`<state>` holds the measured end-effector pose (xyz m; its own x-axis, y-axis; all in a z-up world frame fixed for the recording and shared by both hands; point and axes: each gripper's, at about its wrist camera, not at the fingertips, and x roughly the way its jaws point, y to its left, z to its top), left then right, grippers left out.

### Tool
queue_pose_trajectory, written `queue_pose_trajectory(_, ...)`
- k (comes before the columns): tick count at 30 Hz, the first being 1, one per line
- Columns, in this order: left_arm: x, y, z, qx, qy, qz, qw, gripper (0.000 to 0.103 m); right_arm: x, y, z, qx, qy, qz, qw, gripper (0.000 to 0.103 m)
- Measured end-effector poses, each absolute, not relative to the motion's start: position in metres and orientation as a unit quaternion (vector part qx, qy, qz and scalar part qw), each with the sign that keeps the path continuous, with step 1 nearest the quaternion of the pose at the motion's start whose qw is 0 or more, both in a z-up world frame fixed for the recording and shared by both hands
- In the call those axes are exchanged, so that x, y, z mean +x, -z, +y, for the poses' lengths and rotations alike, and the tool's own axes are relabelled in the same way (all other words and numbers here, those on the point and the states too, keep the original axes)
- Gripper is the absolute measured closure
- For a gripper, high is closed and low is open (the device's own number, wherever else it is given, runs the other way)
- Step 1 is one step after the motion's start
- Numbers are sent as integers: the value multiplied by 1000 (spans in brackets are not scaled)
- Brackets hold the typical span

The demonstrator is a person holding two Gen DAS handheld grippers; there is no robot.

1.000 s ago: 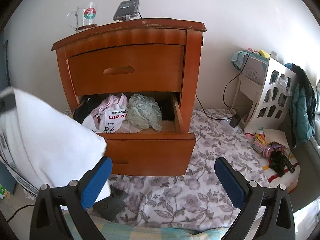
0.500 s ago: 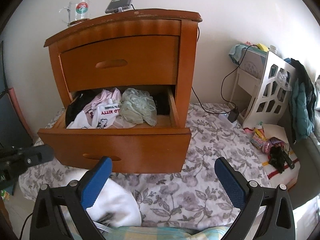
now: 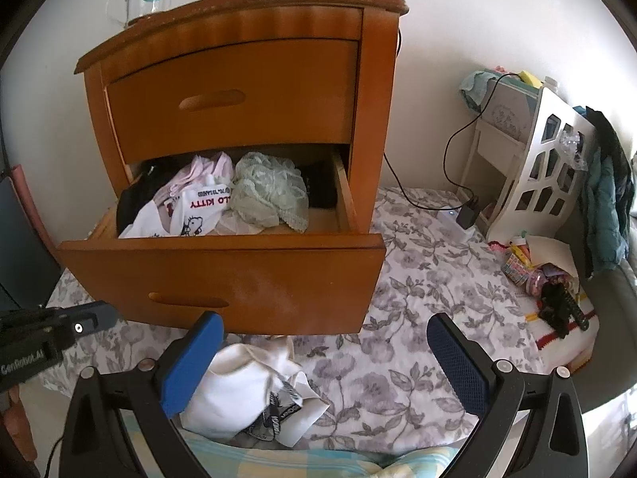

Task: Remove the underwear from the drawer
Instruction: 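Lower the white shirt onto the bed and open the left gripper, then move the left gripper back into the open drawer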

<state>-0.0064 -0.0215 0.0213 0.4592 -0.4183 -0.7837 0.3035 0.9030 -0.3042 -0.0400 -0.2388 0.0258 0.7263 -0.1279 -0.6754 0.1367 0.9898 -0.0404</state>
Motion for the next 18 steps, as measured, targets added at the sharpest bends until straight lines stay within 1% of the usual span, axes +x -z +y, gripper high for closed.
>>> queue_pose_trajectory(5, -1, -16, -2, -72, 175, 477, 858, 96, -39, -24, -240, 6, 74, 366, 928, 0)
queue_pose_trajectory(6, 0, -15, 2, -73, 165, 478, 860, 92, -39, -23, -240, 6, 76, 367, 927, 0)
queue_pose_trajectory(7, 0, -13, 6, -76, 158, 480, 860, 83, -38, -22, -241, 6, 76, 368, 926, 0)
queue_pose_trajectory(8, 2, -12, 10, -81, 151, 482, 859, 77, -38, -21, -241, 6, 77, 370, 926, 0)
queue_pose_trajectory(9, 3, -9, 14, -87, 141, 485, 859, 64, -37, -21, -241, 5, 77, 371, 926, 0)
queue_pose_trajectory(10, 4, -8, 18, -91, 134, 486, 859, 59, -37, -20, -241, 4, 77, 371, 925, 0)
queue_pose_trajectory(12, 4, -5, 23, -95, 127, 487, 859, 57, -36, -18, -241, 3, 78, 374, 924, 0)
queue_pose_trajectory(14, 6, -2, 26, -98, 122, 491, 857, 47, -35, -17, -240, 1, 77, 377, 923, 0)
queue_pose_trajectory(15, 7, 0, 28, -100, 117, 493, 856, 39, -35, -16, -239, 0, 76, 378, 923, 0)
queue_pose_trajectory(16, 8, 2, 30, -103, 113, 495, 855, 35, -34, -14, -238, -1, 75, 380, 922, 0)
queue_pose_trajectory(18, 9, 5, 33, -105, 106, 500, 853, 34, -32, -11, -236, -4, 72, 385, 920, 0)
